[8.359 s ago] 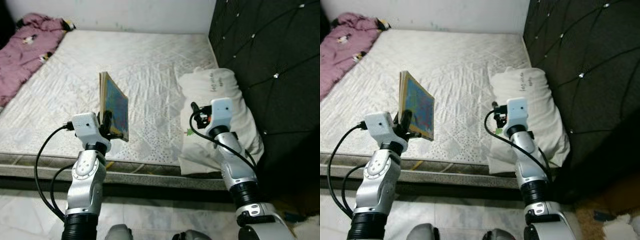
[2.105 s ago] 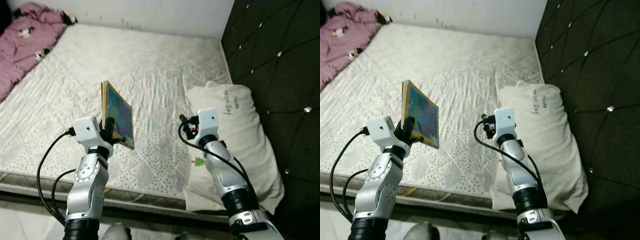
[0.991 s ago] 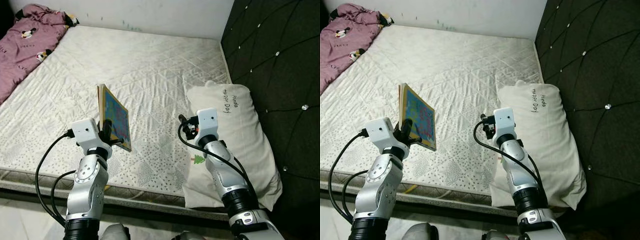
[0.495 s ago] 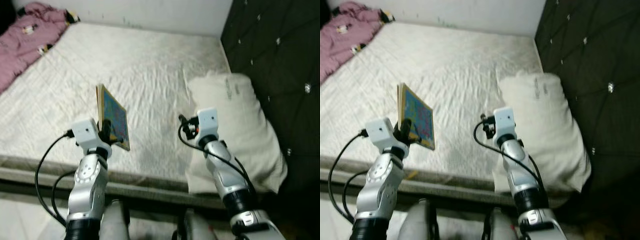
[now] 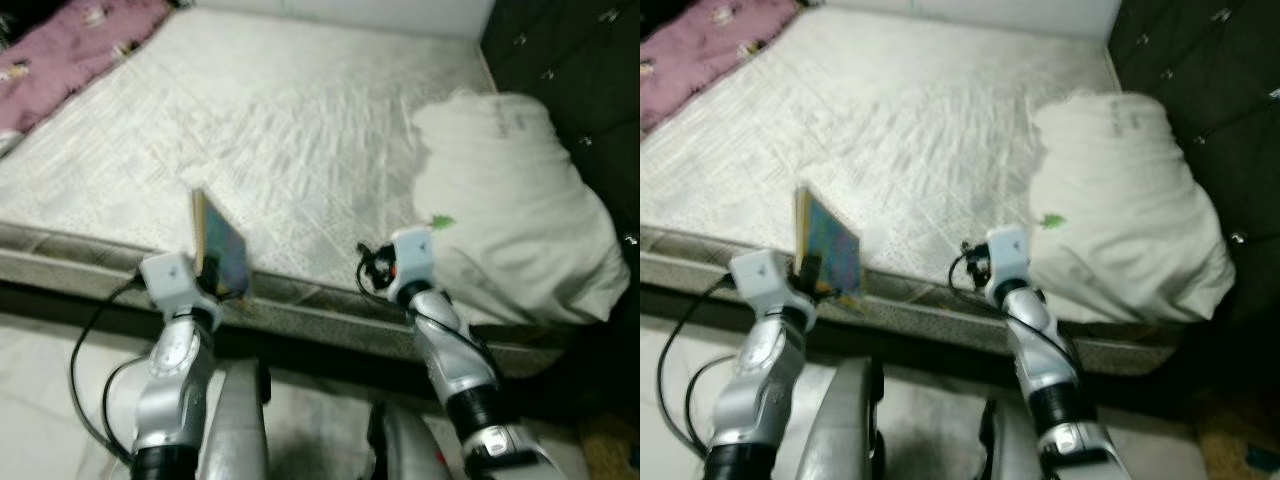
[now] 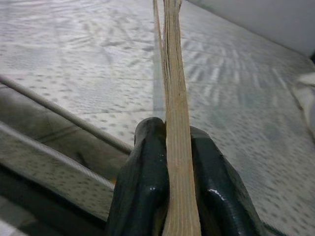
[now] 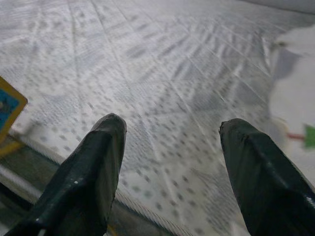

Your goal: Clean up the room

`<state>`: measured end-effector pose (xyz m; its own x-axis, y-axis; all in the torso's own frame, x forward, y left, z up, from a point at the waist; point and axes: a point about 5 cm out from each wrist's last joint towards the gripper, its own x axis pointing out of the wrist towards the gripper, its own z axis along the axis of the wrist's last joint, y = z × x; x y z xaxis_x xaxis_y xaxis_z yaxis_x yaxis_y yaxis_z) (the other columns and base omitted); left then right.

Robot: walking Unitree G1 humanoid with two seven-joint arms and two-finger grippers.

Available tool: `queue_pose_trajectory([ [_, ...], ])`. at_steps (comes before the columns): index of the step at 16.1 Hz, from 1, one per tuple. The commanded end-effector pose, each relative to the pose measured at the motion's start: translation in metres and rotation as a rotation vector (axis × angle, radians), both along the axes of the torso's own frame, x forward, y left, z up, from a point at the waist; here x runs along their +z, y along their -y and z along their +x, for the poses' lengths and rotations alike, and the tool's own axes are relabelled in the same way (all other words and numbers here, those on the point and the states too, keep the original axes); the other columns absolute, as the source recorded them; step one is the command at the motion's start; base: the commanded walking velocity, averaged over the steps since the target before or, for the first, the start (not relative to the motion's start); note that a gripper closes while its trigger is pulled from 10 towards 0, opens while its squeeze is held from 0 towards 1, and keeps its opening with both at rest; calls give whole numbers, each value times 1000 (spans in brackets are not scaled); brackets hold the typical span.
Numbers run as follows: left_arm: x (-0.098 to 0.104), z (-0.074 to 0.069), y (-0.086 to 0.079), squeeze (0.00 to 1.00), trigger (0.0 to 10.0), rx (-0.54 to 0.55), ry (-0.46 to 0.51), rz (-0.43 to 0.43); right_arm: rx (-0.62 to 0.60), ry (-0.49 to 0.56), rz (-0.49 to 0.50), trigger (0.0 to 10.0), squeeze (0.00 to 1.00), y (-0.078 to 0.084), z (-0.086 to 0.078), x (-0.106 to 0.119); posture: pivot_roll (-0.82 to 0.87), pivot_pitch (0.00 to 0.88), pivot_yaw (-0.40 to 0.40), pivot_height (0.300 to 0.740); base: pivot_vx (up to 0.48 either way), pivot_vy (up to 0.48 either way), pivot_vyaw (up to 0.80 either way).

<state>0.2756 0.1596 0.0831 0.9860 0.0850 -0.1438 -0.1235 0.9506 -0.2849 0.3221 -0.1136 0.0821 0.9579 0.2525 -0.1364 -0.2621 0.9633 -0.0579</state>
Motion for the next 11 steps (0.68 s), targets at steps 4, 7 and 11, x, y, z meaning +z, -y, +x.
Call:
queue_pose_trajectory([
  [4,25,7,12,0,10000,-65,130,-41,-6,40,-3,10000,0,3,6,11,26,35,-26,609,0,0,0],
  [7,26,7,12,0,10000,-74,140,-50,-4,47,-3,10000,0,3,6,11,24,38,-26,609,344,0,0],
  [11,26,7,13,0,10000,-88,142,-55,-5,52,-1,10000,0,3,6,12,21,40,-26,609,439,0,0],
])
